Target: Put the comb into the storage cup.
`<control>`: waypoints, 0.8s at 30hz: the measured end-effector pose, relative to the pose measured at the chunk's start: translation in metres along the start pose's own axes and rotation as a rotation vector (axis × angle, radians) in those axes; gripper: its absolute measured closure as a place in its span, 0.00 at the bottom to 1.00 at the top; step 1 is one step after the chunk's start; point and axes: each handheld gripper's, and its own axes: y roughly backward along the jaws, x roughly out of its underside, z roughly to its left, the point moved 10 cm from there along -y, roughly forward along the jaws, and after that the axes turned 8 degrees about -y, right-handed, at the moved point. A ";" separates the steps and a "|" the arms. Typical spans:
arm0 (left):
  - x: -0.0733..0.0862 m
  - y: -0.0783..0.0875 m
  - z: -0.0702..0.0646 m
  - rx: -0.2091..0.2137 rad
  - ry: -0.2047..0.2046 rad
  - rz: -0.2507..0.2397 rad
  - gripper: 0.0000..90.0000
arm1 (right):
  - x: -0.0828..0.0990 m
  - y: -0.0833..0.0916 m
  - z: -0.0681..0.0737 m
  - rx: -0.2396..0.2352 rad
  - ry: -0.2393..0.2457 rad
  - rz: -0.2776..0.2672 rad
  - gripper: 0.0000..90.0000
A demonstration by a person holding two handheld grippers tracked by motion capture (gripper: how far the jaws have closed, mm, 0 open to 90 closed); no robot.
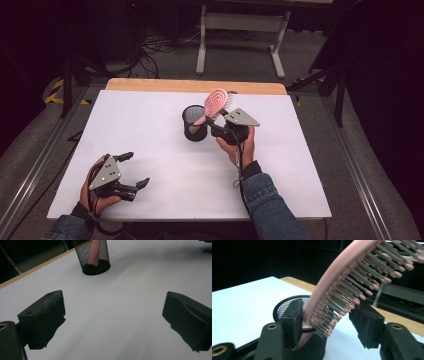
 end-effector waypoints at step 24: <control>0.000 0.000 0.001 -0.004 -0.002 0.000 0.06 | -0.002 0.011 0.007 -0.017 0.051 0.004 0.33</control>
